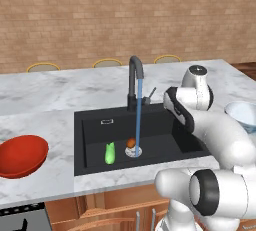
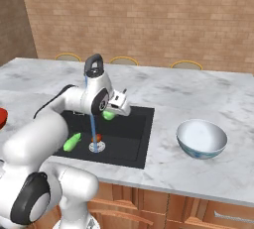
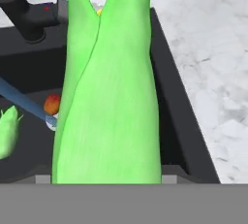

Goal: Pick the corns from the sink and place them in one bowl. Place the mango in the other bowl. Then turn off the sink faucet.

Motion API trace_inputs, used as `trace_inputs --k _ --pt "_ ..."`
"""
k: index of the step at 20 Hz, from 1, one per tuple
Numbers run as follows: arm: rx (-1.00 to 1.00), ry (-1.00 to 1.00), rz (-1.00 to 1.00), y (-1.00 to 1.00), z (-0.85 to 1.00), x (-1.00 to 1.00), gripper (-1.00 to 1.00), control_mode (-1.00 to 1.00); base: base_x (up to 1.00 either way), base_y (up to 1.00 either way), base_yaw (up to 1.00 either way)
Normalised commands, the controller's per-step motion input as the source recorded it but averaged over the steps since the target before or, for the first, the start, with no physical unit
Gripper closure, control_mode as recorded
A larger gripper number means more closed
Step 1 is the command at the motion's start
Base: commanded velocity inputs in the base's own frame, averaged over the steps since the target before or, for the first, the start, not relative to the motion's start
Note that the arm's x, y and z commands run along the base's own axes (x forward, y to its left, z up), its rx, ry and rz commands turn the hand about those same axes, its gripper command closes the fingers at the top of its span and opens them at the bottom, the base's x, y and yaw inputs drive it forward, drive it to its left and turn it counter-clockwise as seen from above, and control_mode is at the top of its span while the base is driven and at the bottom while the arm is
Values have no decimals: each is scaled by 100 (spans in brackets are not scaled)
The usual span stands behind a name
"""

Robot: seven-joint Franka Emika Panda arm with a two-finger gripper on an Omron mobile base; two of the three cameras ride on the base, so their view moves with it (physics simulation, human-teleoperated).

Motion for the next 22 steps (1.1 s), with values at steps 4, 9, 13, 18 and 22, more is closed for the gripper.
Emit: trace_inputs --k 4,9,13,18,22 --pt "0 0 -25 -38 43 -26 100 -100 0 0 0" --pt "0 0 -22 -52 36 -16 100 -100 0 0 0" --pt "0 -2 -11 -52 15 -21 100 -100 0 0 0" --pt "0 -9 -3 -53 0 -20 100 -100 0 0 0" --pt "0 -7 -3 -46 0 -11 100 -100 0 0 0"
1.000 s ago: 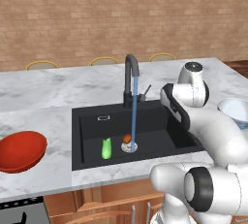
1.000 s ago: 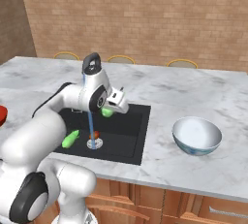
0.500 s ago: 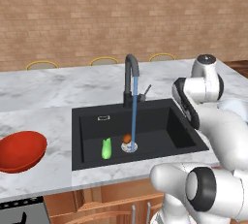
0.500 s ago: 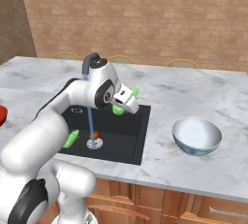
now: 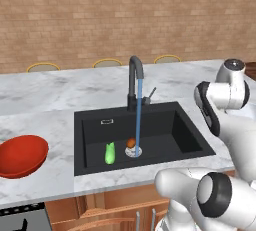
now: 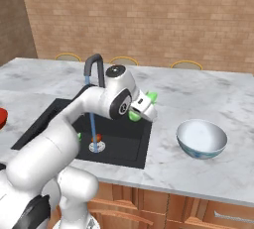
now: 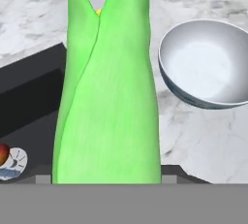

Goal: Pick the corns from the sink and place them in one bowl. Place the mango in the other bowl. Then turn off the sink faucet.

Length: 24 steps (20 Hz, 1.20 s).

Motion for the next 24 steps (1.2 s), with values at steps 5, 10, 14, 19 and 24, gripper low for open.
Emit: trace_inputs --k 5,10,14,19,24 --pt "0 -2 -5 -50 0 -2 100 -100 0 0 0" --pt "0 -1 -8 -51 1 0 100 -100 0 0 0" --pt "0 2 -13 -59 6 0 100 -100 0 0 0" --pt "0 7 -13 -58 2 0 100 -100 0 0 0" --pt "0 2 -10 -53 0 7 100 -100 0 0 0"
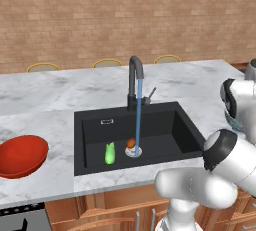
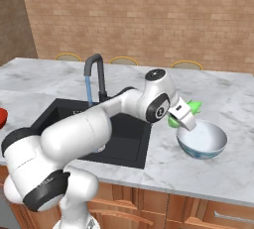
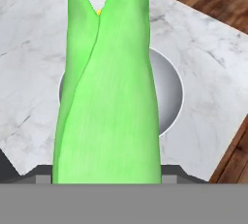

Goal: Pick the corns from the sink and place them in one bowl. Place the mango in the other bowl. Then turn off the sink faucet.

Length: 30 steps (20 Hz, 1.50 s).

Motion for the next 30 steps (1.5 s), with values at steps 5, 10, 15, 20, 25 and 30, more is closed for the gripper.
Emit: trace_inputs --k 5,10,15,20,25,30 --pt "8 0 -3 -47 -6 24 100 -100 0 0 0" --pt "13 0 0 -40 -18 16 100 -100 0 0 0" --pt "16 0 0 -38 -24 19 100 -100 0 0 0" --pt "13 0 0 -30 -16 31 100 -100 0 0 0" --pt "7 0 0 -25 -20 34 100 -100 0 0 0" --pt "4 0 0 -26 -32 34 100 -100 0 0 0"
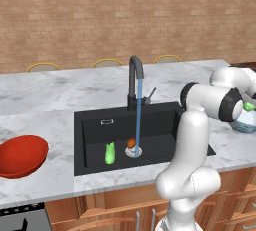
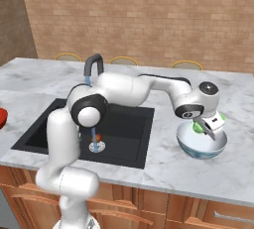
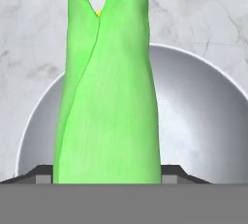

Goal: Pick the corns from the sink and place them in one bowl. Place the mango in the other bowl. Then turn off the sink faucet.

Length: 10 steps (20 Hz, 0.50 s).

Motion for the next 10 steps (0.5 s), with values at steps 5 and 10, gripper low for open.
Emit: trace_inputs --k 5,10 --pt "2 0 0 -26 -31 32 100 -100 0 0 0" --pt "0 9 0 -3 -34 49 100 -100 0 0 0"
